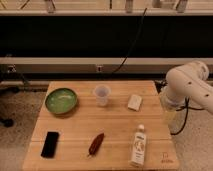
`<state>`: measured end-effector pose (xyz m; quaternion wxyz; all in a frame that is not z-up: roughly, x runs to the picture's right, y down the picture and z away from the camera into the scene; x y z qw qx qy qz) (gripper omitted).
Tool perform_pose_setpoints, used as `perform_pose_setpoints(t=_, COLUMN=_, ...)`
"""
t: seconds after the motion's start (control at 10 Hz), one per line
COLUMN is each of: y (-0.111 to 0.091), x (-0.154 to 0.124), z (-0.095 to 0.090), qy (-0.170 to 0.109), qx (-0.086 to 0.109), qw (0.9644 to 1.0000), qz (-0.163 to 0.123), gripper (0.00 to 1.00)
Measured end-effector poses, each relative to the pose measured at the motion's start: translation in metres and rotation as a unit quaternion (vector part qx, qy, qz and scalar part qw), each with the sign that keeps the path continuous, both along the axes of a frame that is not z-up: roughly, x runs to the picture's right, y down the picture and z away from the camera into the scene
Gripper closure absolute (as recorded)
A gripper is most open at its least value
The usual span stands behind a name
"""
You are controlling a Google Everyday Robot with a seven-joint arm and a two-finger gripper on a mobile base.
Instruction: Place the white sponge in the ceramic cup
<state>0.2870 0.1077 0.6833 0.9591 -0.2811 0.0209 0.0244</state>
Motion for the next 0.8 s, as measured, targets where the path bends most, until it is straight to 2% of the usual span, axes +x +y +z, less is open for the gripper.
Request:
perform_pose_setpoints(t=0.1, y=-0.002, x=-0.001, z=0.002, qy=0.0, qx=0.001, qw=1.0, qz=-0.003, gripper=0.2)
perform_pose_setpoints(t=0.4, y=-0.019, x=-0.026, z=0.024, qy=-0.011, qx=0.008, qw=0.9997, qz=-0.021, gripper=0.2)
perform_pose_setpoints(t=0.8, y=-0.022, x=-0.039, z=0.036, qy=-0.021, qx=0.009, qw=0.9985, qz=-0.05, gripper=0.2)
